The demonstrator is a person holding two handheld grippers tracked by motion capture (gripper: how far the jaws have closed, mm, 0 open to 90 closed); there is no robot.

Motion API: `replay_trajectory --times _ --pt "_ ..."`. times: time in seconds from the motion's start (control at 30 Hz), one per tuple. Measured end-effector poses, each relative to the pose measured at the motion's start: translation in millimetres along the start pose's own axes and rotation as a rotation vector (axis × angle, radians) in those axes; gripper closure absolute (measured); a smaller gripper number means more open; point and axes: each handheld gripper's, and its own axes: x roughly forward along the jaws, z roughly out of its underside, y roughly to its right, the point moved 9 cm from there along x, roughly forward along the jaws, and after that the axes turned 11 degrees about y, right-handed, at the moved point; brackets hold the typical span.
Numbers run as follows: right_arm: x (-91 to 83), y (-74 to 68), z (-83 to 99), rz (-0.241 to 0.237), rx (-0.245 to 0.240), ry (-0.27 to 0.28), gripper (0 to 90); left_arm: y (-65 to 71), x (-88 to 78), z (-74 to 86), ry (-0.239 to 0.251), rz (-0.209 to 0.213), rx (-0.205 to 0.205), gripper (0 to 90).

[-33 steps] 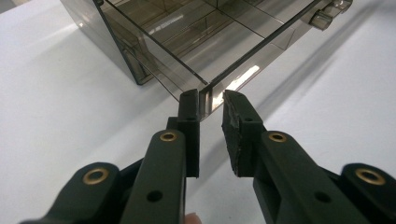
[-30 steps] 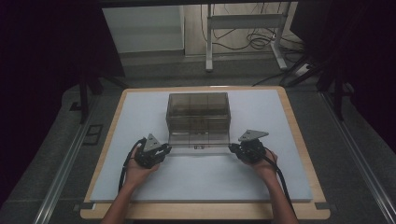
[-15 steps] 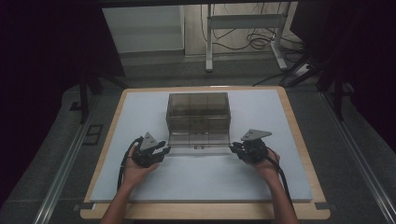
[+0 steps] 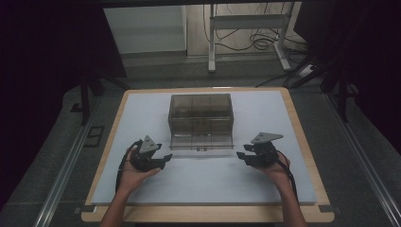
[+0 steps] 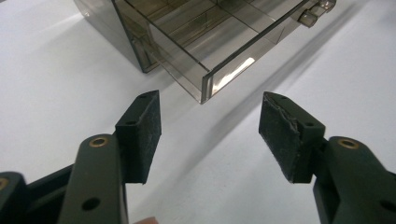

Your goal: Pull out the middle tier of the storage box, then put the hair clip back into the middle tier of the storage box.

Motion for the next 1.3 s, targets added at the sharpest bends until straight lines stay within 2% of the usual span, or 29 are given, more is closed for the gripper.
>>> replay_trajectory --times 0.33,0.53,0.7,0.8,1.1,1.3 --pt "-13.0 8.8 5.5 0.02 0.017 0.005 46.0 -8.9 -17.2 4.2 -0.007 -0.008 -0.049 35.1" --pt "-16.6 13.0 10.8 0.03 0.027 -0.006 44.7 -12.5 -24.7 7.4 -0.014 -0.008 -0.065 34.2" --pt "-18.3 15.0 12.9 0.039 0.037 -0.01 43.4 -13.8 -27.5 9.5 -0.027 -0.015 -0.063 33.4" --pt "-18.3 15.9 14.2 0.039 0.044 -0.011 42.7 -12.3 -30.2 10.4 -0.034 -0.001 -0.071 34.7" --pt "-20.1 17.6 14.5 0.044 0.054 -0.006 42.4 -12.8 -43.9 7.7 -0.04 -0.021 -0.063 34.7" --pt "-22.2 16.9 12.0 0.03 0.066 0.014 42.4 -6.7 -50.2 14.7 -0.073 -0.013 -0.059 37.7"
